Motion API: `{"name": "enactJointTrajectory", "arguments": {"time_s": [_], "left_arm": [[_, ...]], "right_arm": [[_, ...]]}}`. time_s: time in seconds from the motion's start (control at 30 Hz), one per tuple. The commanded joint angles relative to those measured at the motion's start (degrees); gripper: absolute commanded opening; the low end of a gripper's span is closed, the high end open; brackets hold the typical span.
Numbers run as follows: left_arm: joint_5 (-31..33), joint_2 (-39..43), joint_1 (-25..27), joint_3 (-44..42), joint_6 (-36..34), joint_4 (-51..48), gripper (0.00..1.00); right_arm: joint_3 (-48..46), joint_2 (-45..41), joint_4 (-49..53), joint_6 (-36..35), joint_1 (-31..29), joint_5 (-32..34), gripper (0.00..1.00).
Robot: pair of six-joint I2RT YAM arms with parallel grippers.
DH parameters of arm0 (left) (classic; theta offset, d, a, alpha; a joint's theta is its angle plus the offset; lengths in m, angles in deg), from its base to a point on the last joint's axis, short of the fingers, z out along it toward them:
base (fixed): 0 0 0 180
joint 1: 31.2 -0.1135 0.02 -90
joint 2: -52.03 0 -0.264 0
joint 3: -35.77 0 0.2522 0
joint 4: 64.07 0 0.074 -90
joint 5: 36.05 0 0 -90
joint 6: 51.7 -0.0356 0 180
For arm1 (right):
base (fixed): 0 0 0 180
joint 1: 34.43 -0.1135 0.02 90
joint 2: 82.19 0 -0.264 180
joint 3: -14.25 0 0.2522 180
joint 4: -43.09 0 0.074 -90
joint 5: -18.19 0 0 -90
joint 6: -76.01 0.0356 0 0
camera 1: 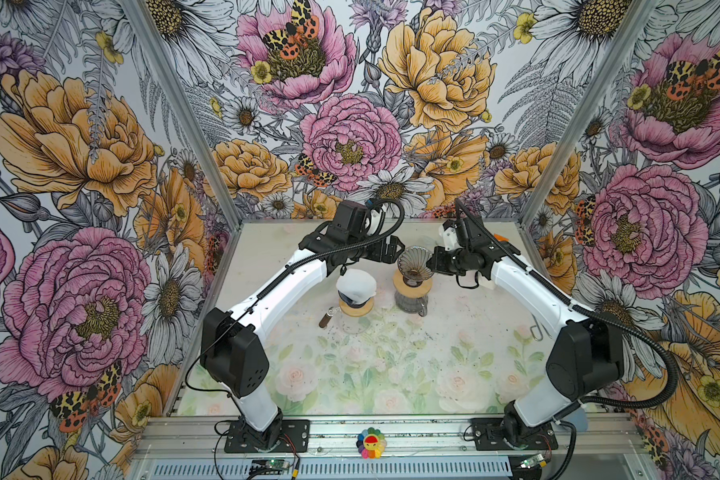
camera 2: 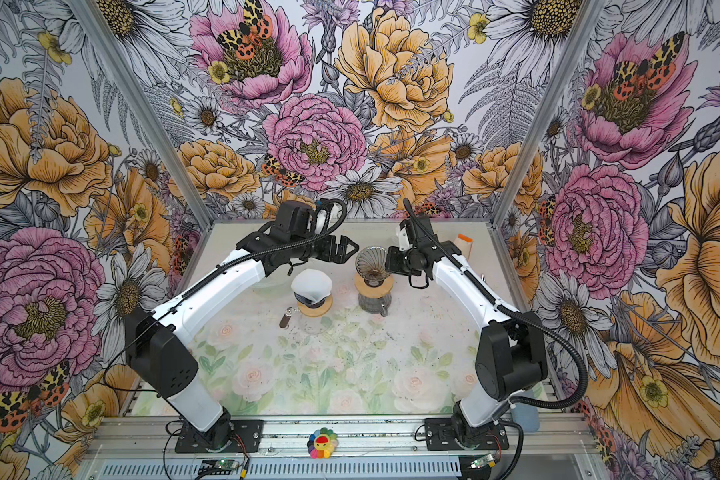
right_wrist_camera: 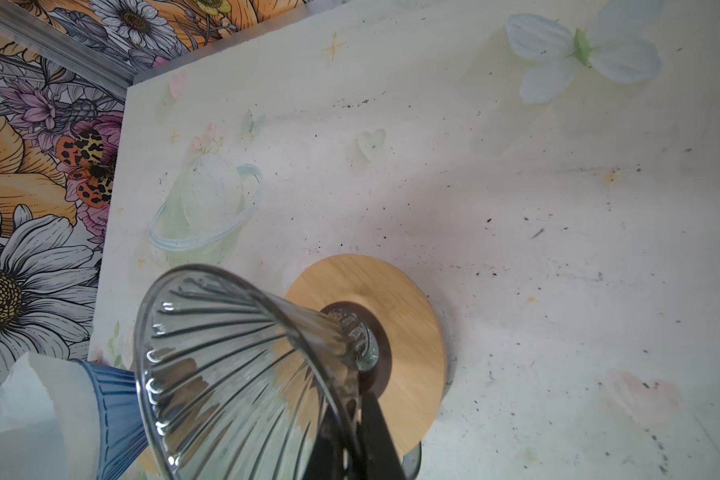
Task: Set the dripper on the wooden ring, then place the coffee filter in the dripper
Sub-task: 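Lower the glass dripper into the wooden ring hole with the right gripper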
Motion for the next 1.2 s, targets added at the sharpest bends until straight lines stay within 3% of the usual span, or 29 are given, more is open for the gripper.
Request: {"name": "enactJointTrajectory", "arguments": {"time_s": [0.0,0.57,1.17], "left_arm": [[-2.9,-1.7,-0.9,2.8,-0.8,-1.8,0.99],[-4.4,-5.6,-0.8,4.1,-0.1,-2.7,0.97],[-6.9,-8.0,1.4,4.2,-0.7,-4.4,0.87]], "right_arm": [[1.9,0.4,-1.7,0.8,0.1,-2.1,0.06],[-1.0,1.3,0.7,0.8,0.4,-0.8,0.05],[0.7,-0.5,13.6,-4.7,1.2,-0.8,0.07]]}}
